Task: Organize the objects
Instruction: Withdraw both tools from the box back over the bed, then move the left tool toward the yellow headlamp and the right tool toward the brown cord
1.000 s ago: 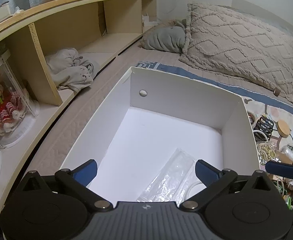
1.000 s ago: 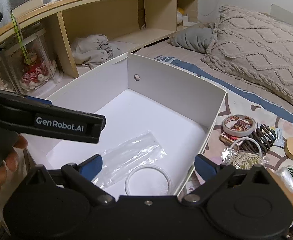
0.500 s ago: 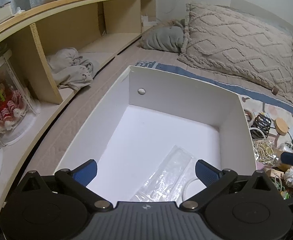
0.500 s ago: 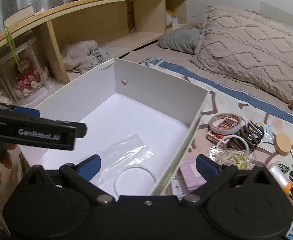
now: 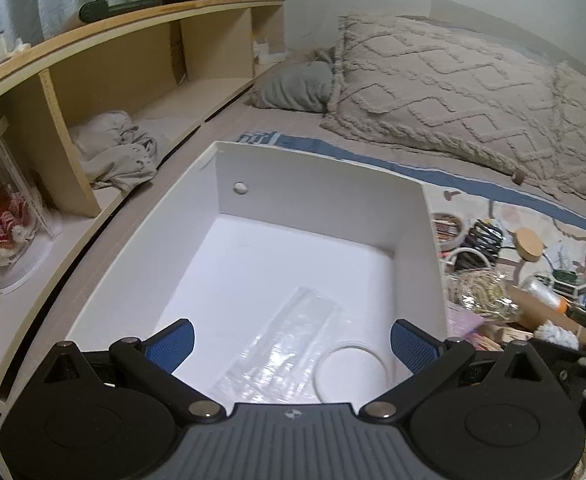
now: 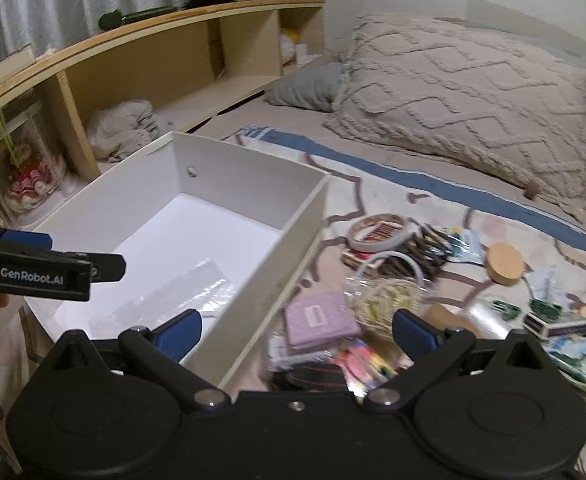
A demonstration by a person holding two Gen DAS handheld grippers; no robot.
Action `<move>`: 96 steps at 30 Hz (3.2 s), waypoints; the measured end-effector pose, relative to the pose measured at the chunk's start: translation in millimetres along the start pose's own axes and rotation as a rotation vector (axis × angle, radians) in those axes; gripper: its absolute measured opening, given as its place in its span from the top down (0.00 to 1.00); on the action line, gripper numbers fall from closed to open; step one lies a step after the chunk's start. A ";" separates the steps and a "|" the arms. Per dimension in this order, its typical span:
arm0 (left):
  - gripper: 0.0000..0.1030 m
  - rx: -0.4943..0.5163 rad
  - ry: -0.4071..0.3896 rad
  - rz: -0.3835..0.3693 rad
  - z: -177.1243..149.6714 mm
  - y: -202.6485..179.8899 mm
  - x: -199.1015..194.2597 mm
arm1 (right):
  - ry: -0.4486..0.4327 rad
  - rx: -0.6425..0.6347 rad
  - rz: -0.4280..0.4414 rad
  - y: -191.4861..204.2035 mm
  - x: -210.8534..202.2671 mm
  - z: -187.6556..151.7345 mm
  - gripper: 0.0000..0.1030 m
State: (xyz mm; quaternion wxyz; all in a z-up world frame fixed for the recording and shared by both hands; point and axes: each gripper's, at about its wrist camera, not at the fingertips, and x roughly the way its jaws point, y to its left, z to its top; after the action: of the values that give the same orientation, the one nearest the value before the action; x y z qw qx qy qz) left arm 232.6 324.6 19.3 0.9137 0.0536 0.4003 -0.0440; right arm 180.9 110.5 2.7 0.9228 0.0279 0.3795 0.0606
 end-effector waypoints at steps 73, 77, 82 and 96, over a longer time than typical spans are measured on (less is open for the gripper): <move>0.00 0.299 -0.326 -0.181 -117.0 -173.4 -45.2 | -0.154 0.056 -0.158 -126.0 -81.7 -196.9 0.01; 0.04 0.351 -0.387 -0.199 -130.6 -177.3 -38.7 | -0.127 0.074 -0.166 -125.9 -68.3 -210.9 0.02; 0.14 0.379 -0.401 -0.267 -142.1 -177.9 -25.7 | -0.091 0.065 -0.204 -126.2 -48.5 -231.8 0.06; 0.32 0.659 -0.356 -0.165 -136.7 -217.0 28.8 | -0.086 0.074 -0.170 -136.5 -22.3 -262.1 0.05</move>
State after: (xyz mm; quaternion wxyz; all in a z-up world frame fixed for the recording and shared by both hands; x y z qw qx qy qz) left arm 126.0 126.8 -107.6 0.8961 0.3036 0.2029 -0.2523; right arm -6.9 -26.3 -181.3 0.9383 0.0324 0.3427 -0.0333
